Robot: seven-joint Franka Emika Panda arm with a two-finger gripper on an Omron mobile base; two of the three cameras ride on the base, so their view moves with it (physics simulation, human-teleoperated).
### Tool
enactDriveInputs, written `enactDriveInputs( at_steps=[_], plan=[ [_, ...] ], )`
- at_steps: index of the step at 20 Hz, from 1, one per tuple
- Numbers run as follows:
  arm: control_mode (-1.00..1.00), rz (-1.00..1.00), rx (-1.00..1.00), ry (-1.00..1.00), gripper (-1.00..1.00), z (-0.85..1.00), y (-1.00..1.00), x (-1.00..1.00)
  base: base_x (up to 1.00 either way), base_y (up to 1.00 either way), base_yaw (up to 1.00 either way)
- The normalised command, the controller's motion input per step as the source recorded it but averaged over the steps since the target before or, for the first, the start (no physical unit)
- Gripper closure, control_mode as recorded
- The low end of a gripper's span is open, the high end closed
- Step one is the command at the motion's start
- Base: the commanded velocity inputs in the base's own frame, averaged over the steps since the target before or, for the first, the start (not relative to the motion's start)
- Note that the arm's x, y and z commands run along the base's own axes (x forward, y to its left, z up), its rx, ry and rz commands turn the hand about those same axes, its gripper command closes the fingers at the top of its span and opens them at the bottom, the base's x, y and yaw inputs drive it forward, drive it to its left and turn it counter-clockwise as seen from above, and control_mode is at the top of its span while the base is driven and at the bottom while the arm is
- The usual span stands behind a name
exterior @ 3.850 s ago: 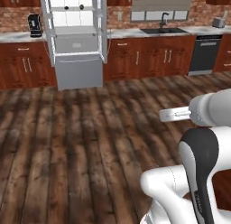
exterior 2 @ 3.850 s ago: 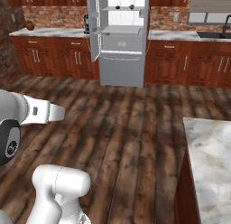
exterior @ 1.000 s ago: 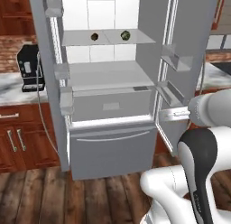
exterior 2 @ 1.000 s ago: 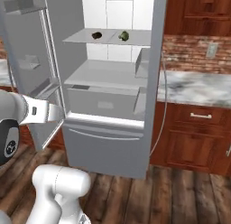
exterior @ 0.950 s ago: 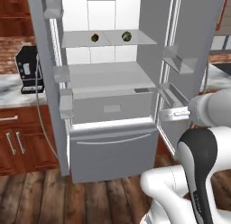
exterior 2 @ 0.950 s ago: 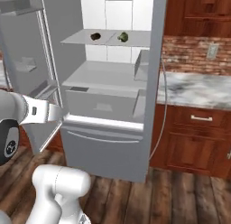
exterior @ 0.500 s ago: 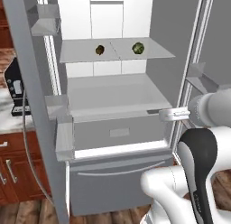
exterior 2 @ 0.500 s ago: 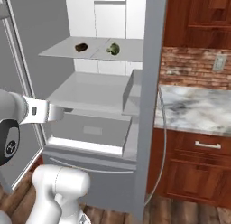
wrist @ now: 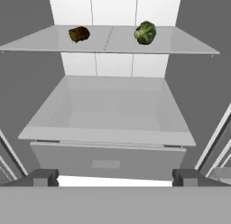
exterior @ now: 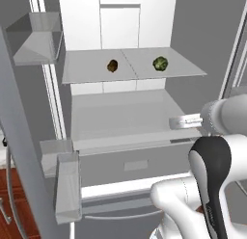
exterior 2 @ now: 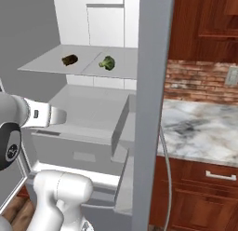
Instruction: Gather the broccoli and sweet potato from the fridge and place them on a tray on the dining counter. Then gather the chicken drumstick and fish from the fridge and place them on the other tray.
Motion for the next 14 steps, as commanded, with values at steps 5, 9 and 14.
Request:
enactDriveInputs(
  at_steps=[5,9,14],
  plan=[
    [1.00,0.00,0.00,0.00,-1.00,0.00,0.00,0.00,0.27,0.20,0.00],
    [1.00,0.00,0.00,0.00,-1.00,0.00,0.00,0.00,0.44,0.14,0.00],
    [1.00,0.00,0.00,0.00,-1.00,0.00,0.00,0.00,0.62,0.11,0.00]
  ],
)
